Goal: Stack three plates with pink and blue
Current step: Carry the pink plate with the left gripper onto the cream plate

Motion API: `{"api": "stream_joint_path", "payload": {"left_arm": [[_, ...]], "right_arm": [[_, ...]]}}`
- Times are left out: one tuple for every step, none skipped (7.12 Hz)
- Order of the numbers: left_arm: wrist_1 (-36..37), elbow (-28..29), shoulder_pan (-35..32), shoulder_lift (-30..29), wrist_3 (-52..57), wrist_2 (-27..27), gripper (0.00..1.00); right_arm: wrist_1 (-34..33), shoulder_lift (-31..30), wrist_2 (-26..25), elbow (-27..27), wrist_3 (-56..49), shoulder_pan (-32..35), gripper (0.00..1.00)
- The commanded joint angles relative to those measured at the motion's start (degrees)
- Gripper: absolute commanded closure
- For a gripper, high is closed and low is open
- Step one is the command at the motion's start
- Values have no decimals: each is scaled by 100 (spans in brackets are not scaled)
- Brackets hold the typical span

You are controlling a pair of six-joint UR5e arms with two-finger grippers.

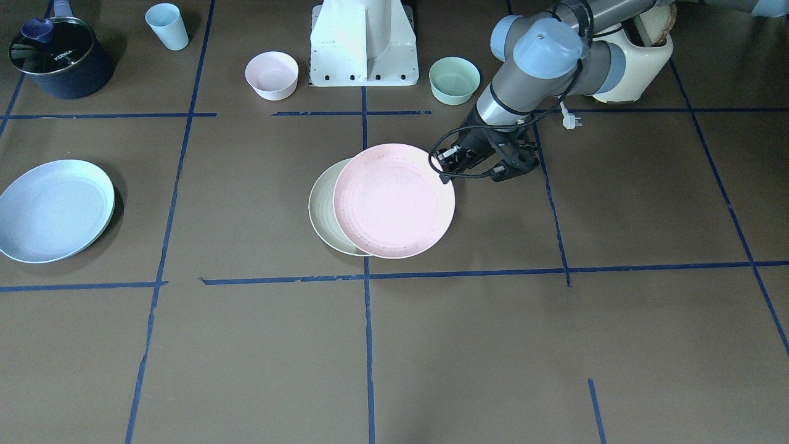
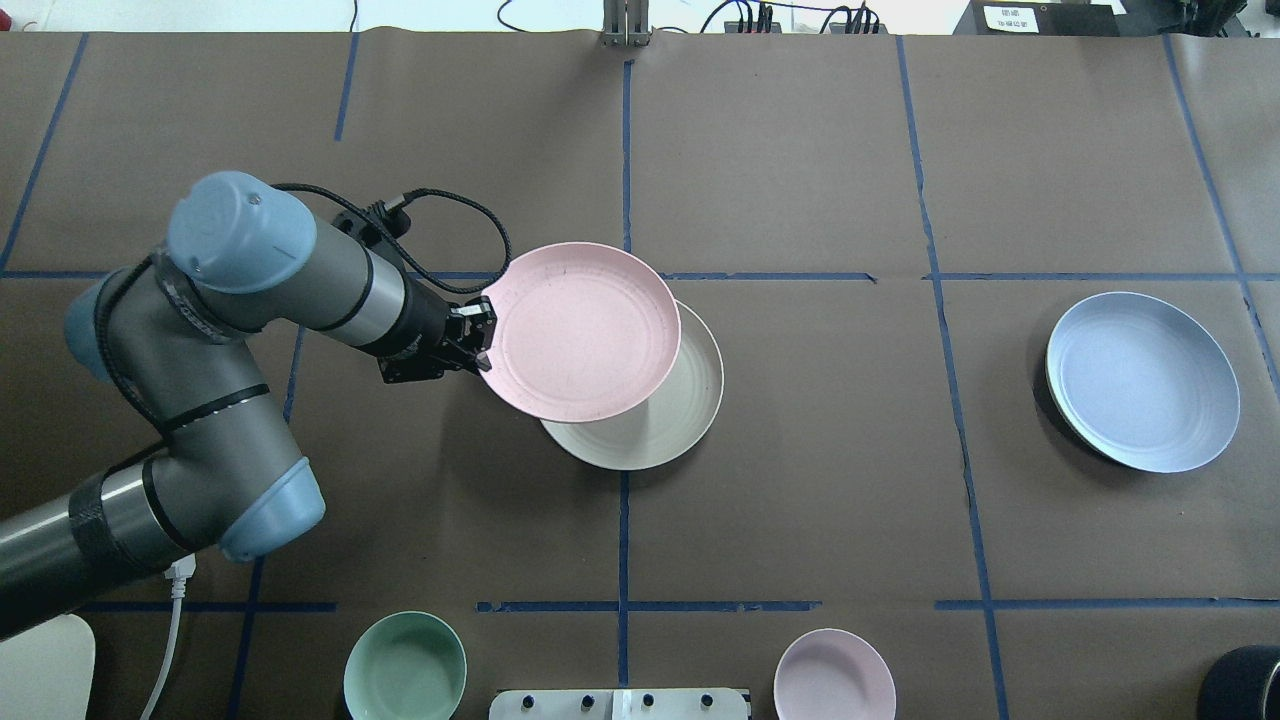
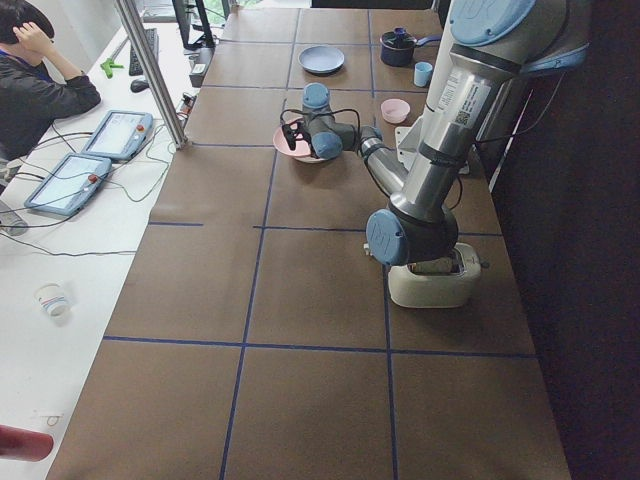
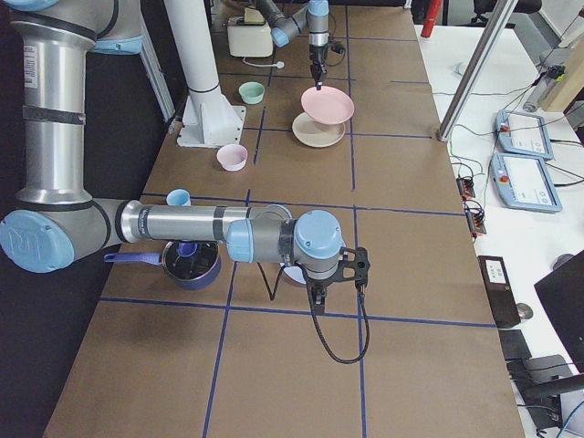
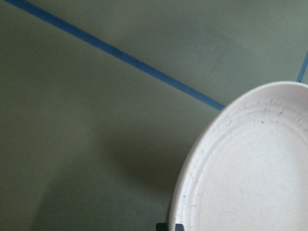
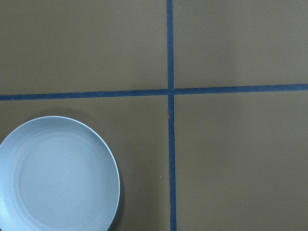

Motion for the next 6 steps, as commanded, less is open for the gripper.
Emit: {"api": "stream_joint_path", "payload": {"left_arm": [[-8, 232, 197, -377, -275, 81, 100], [-8, 286, 206, -397, -268, 81, 100], [-17, 348, 206, -397, -259, 89, 100], [-35, 400, 206, -397, -242, 90, 100], [-35, 410, 206, -389, -189, 90, 41], [-43, 331, 206, -389, -189, 168, 0]], "right_arm": [[7, -11, 3, 24, 127, -9, 0], [67, -20, -14, 15, 180, -78, 0], [390, -46, -23, -20, 616, -279, 0], [959, -124, -32, -72, 1203, -481, 0], [1347, -186, -15, -107, 1679, -631, 0], [1517, -204, -23, -108, 1962, -790, 0]]}}
